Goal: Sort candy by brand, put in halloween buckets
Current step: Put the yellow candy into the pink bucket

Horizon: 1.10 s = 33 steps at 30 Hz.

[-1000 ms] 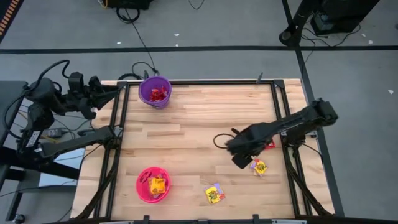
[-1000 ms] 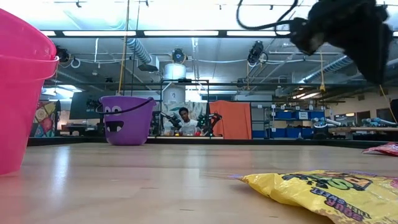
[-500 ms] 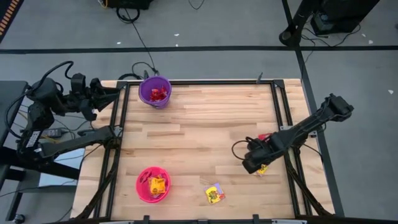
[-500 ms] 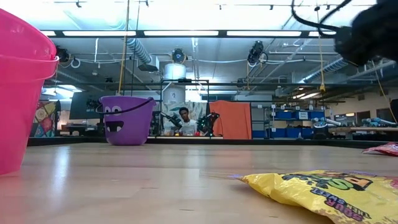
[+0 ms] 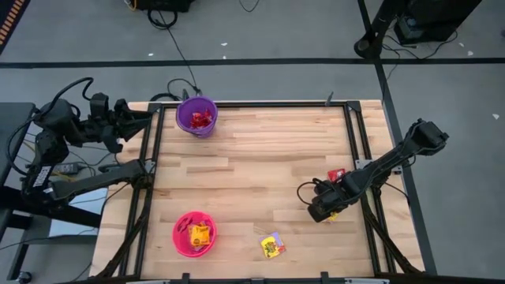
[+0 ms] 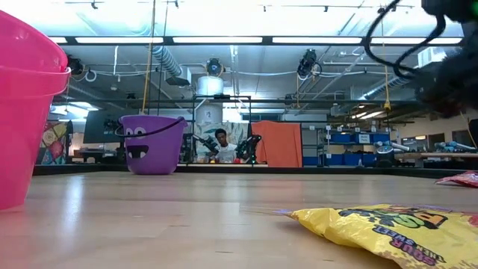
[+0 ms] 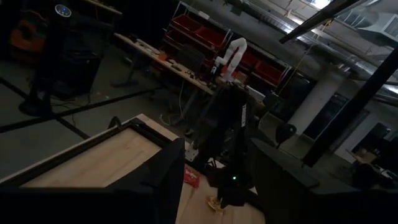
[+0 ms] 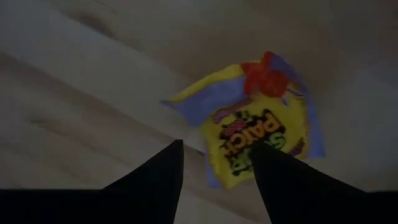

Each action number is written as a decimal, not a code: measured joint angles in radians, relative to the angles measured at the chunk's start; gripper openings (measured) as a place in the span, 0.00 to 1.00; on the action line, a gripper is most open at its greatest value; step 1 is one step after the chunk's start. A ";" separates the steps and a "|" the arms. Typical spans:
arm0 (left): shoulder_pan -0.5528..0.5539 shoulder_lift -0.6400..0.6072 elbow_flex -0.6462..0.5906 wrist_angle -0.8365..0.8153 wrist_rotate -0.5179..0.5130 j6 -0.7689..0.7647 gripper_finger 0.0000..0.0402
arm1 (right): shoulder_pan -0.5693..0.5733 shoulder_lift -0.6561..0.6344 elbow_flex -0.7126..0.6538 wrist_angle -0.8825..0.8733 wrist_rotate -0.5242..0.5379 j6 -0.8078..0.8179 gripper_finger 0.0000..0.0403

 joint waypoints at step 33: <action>0.000 0.000 0.000 0.043 -0.001 -0.020 0.45 | -0.003 0.001 0.005 0.109 0.111 -0.051 0.02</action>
